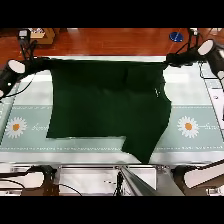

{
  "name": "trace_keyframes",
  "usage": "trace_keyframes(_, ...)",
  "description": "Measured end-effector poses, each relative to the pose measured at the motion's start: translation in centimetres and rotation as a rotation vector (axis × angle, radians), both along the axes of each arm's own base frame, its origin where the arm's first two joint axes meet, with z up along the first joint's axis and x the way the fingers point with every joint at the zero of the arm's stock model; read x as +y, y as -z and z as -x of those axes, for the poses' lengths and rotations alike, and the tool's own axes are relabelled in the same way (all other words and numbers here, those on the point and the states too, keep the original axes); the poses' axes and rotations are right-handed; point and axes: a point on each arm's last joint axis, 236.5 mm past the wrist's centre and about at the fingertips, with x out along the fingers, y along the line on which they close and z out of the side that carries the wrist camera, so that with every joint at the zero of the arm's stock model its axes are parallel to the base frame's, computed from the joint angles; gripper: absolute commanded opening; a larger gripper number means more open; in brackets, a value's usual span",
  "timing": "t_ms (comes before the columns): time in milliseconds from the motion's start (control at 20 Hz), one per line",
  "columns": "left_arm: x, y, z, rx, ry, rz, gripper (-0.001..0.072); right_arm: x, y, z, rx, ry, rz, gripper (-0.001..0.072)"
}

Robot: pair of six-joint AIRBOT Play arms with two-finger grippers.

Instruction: Fold the shirts.

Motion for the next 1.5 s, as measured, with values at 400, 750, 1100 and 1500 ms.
trace_keyframes(400, -0.2, 3.7, -0.3, 0.076, 0.021, -0.007, 0.002, 1.1, 3.2, 1.1, 0.104, 0.017, -0.065, 0.003)
trace_keyframes(750, -3.0, 6.2, 6.9, 0.489, 0.106, 0.124, 0.002, 2.3, 3.7, 9.5, 0.439, -0.01, -0.071, 0.003)
trace_keyframes(1100, -1.5, 10.5, 10.8, 0.726, 0.042, 0.115, 0.0527, 3.2, 6.7, 12.4, 0.571, -0.009, -0.003, 0.0275)
trace_keyframes(1500, 4.3, 7.5, 14.7, 0.87, -0.045, 0.147, 0.0685, -4.2, 4.8, 17.3, 0.693, -0.025, 0.193, 0.045)
